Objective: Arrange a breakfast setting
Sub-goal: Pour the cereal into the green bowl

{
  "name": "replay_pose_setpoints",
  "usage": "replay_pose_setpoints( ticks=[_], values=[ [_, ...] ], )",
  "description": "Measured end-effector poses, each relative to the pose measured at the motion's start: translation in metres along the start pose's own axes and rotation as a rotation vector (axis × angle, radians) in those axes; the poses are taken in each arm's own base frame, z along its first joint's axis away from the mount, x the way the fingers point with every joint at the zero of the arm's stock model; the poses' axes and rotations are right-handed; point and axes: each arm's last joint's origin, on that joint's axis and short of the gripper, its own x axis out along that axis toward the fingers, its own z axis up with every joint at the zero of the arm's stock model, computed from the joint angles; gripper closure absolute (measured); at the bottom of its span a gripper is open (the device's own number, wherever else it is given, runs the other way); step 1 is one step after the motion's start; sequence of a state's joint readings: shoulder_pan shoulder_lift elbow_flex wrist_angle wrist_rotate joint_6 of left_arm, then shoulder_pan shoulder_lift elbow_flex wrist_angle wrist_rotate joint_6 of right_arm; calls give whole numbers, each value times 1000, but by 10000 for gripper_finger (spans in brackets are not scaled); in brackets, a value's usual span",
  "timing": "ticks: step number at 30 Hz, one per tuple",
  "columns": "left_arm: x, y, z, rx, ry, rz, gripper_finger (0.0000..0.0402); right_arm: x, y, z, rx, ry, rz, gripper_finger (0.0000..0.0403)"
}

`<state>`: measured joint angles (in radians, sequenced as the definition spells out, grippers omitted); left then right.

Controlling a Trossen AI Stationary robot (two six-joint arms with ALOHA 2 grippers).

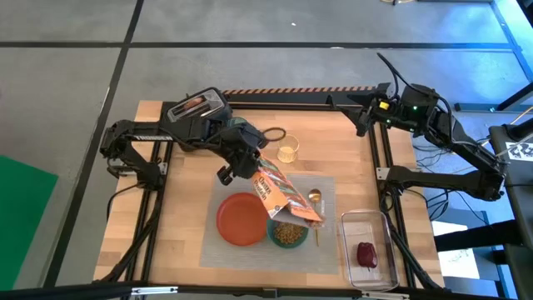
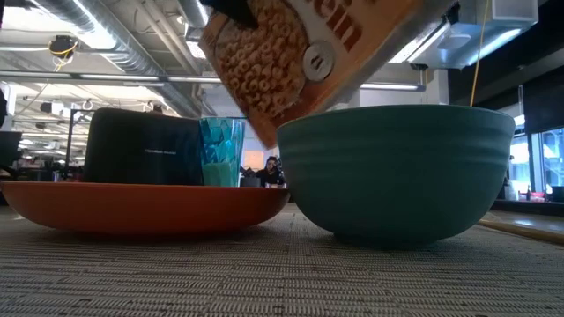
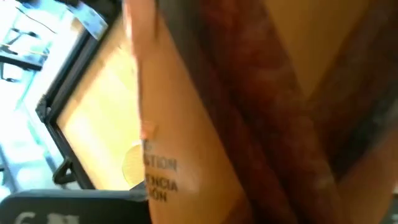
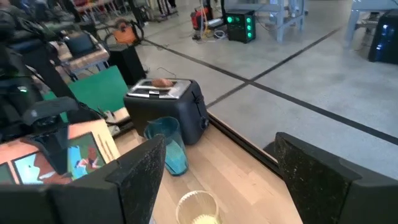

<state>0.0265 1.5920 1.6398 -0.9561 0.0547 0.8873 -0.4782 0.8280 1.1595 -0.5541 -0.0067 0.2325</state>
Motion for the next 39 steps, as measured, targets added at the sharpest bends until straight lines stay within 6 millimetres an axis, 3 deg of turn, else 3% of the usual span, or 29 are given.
replay_pose_setpoints(
  ticks=[6,12,16,26,32,39],
  values=[
    [-10,18,-4,-142,-168,50,287,-14,7,18,11,-184,155,114],
    [-26,36,-11,-277,-318,112,287,-48,19,50,-27,-559,382,114],
    [-41,52,-17,-392,-432,179,287,-64,22,59,-56,-697,438,114],
    [-78,91,-51,-667,-637,400,288,-72,23,63,-95,-771,462,114],
    [-90,102,-62,-692,-707,469,312,-69,23,60,-151,-752,424,114],
    [-116,114,-63,-670,-912,573,321,-56,18,53,-155,-644,285,114]
  ],
)
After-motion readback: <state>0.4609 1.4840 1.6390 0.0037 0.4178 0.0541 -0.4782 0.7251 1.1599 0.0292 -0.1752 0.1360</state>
